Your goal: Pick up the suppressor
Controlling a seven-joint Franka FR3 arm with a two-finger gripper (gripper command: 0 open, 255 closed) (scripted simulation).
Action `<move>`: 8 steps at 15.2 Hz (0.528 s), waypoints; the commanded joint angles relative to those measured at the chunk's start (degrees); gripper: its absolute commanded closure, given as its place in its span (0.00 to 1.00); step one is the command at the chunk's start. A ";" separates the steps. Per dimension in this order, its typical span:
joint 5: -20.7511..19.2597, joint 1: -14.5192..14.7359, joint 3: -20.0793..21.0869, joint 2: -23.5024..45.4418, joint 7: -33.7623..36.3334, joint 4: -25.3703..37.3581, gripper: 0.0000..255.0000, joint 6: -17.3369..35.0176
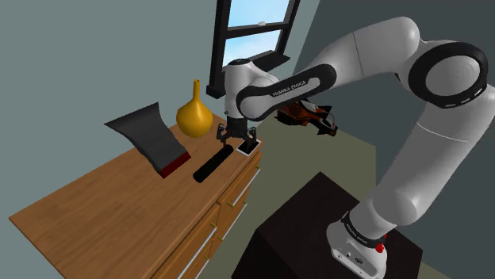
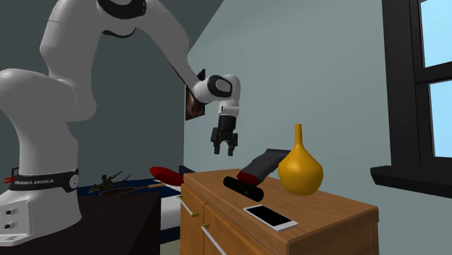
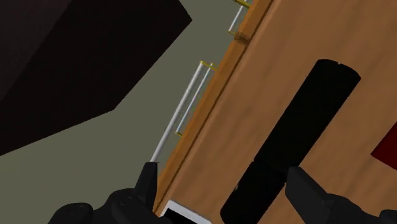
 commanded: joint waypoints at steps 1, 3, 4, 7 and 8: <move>-1.50 0.90 -0.92 5.16 4.81 3.57 0.00 0.66; -2.48 1.97 -2.14 9.99 8.77 7.40 0.00 1.02; -2.83 2.51 -2.79 12.35 10.59 9.40 0.00 1.14; -3.32 4.08 -4.81 19.32 15.46 15.76 0.00 1.25; -3.33 4.56 -5.47 21.62 16.92 18.00 0.00 1.21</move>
